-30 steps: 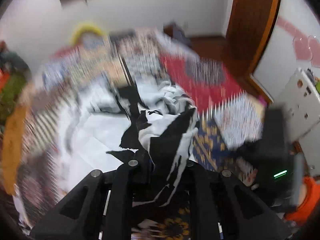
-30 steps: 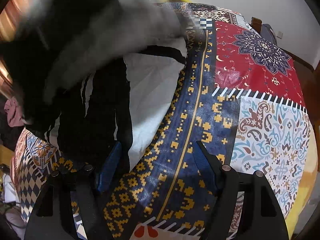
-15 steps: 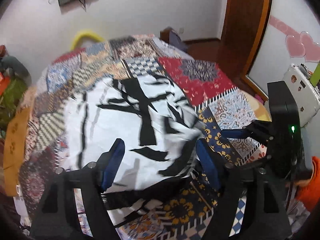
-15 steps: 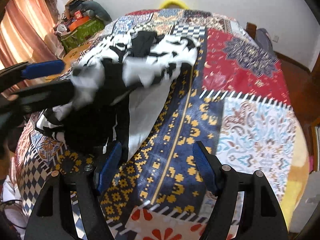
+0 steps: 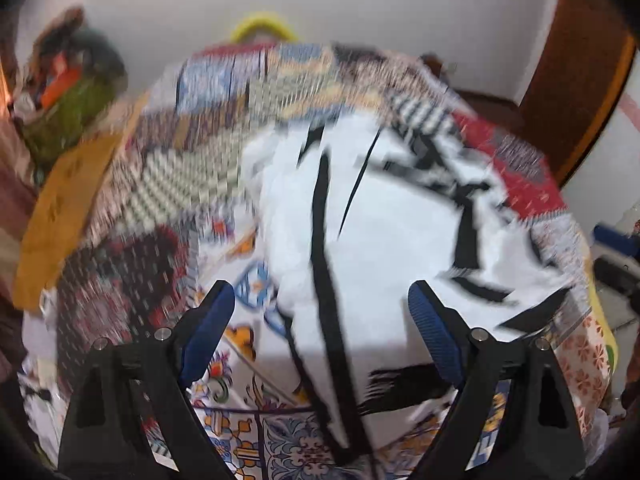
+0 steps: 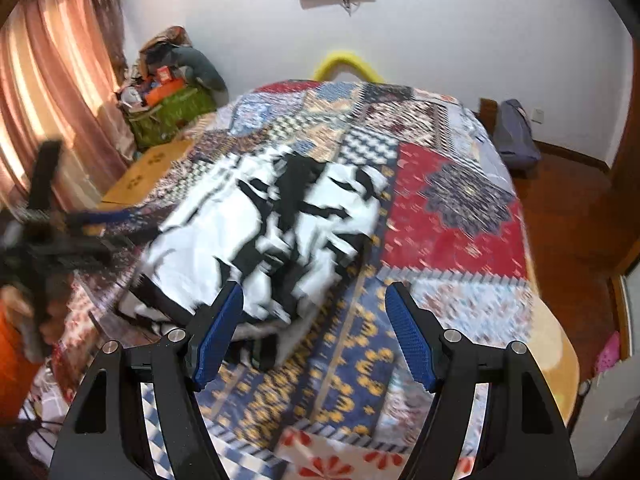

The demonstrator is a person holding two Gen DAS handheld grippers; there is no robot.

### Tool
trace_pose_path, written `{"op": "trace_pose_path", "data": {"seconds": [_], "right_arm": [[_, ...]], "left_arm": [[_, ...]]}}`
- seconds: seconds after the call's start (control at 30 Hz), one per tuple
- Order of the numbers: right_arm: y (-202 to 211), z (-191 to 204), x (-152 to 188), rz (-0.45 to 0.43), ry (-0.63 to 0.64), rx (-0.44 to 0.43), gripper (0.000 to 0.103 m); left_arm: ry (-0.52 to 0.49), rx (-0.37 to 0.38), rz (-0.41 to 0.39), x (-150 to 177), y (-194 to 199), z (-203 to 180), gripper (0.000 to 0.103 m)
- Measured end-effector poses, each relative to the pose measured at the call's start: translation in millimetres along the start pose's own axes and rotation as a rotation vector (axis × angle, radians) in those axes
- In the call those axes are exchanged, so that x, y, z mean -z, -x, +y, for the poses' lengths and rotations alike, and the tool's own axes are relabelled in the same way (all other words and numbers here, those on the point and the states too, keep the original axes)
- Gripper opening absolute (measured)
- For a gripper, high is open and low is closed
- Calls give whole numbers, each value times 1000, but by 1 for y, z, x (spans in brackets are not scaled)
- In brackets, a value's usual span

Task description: Fold small clothes

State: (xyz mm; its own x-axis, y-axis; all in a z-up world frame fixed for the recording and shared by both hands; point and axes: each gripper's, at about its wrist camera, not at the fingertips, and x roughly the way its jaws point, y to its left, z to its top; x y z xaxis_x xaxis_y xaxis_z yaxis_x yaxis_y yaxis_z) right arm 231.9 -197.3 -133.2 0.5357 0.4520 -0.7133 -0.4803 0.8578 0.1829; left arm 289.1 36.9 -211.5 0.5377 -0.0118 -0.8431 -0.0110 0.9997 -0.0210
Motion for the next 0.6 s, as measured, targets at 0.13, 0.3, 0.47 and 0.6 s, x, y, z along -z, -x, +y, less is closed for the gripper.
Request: {"op": "trace_pose_path", "data": {"seconds": [0.13,0.3,0.47,0.6], "right_arm": [[-22,23,-5,25,36,-43,70],[-69,36,16,134,68,-14,70],[-92,14,42,208,-24,-48,70],[-84,5,44,198,-39,-32,70]], "left_arm": [[-47,-16,72,23,-22,-3,89],[-141,-57,51,45,-23,-13,90],[-125,-37,57,50,-23,-9,94],[-86,-19,60,50,-24,1,98]]}}
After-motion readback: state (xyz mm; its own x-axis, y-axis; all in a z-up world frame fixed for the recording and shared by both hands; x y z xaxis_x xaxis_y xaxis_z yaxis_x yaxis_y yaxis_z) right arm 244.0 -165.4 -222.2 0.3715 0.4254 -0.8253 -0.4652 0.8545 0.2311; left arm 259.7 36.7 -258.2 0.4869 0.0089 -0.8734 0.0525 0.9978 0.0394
